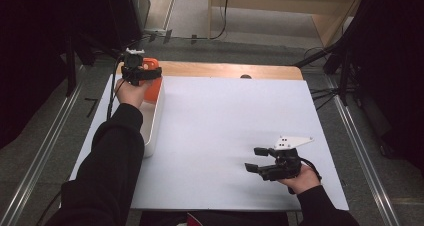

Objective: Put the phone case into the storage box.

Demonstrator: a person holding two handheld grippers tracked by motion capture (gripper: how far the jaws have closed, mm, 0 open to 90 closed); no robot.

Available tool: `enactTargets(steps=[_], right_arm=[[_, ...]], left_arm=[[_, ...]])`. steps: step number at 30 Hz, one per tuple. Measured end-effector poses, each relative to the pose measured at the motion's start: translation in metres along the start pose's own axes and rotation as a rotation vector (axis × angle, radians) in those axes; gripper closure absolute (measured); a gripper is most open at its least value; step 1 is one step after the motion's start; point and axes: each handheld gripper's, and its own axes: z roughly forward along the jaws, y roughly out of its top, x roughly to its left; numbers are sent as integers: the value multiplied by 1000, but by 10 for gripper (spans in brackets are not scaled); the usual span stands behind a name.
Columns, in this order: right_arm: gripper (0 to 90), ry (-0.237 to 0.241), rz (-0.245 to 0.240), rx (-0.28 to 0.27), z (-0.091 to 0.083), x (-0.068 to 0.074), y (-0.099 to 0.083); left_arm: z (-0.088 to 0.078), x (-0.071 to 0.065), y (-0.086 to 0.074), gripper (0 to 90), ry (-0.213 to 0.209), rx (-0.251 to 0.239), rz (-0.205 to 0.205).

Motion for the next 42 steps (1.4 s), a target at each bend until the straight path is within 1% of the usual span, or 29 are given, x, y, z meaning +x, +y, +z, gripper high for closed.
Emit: enactTargets(steps=[2, 8, 11, 15, 16, 17, 18, 19, 21, 22, 24, 29, 31, 35, 37, 40, 42], right_arm=[[268, -1, 0, 0, 0, 0, 0], [268, 3, -3, -2, 0, 0, 0], [268, 4, -4, -2, 0, 0, 0], [268, 3, -2, -4, 0, 0, 0], [268, 5, -4, -4, 0, 0, 0], [268, 5, -4, -4, 0, 0, 0], [268, 6, -5, -4, 0, 0, 0], [268, 6, -5, -4, 0, 0, 0], [268, 5, -5, -3, 0, 1, 0], [268, 5, -5, -3, 0, 1, 0], [268, 5, -4, -4, 0, 0, 0], [268, 3, -4, -5, 0, 0, 0], [268, 6, -2, -2, 0, 0, 0], [268, 7, -3, 2, 1, 0, 0], [268, 6, -3, 4, 1, 0, 0], [268, 8, -4, 2, 1, 0, 0], [268, 8, -4, 4, 1, 0, 0]], left_arm=[[0, 1, 0, 141, -6, 4, -5], [1, 2, 0, 134, -16, 11, -2], [2, 3, -1, 131, -28, 24, -2], [1, 3, 0, 131, -28, 16, -5], [1, 3, 0, 130, -36, 16, -6], [1, 3, 0, 130, -30, 15, -3], [1, 3, 0, 100, -23, 12, 0], [0, 3, 0, 100, -28, 10, 0], [-1, 2, 1, 83, -12, -4, 11], [-1, 2, 1, 75, -27, -4, 12], [-1, 2, 1, 75, -30, 0, 11], [-2, 6, 2, 73, -40, 9, -10], [-3, 8, 3, 73, -54, 11, -16], [-5, 10, 4, 73, -59, 15, -15], [-5, 10, 5, 73, -51, 15, -10], [-7, 10, 6, 73, -60, 13, -11], [-9, 10, 8, 73, -57, 20, -2]])
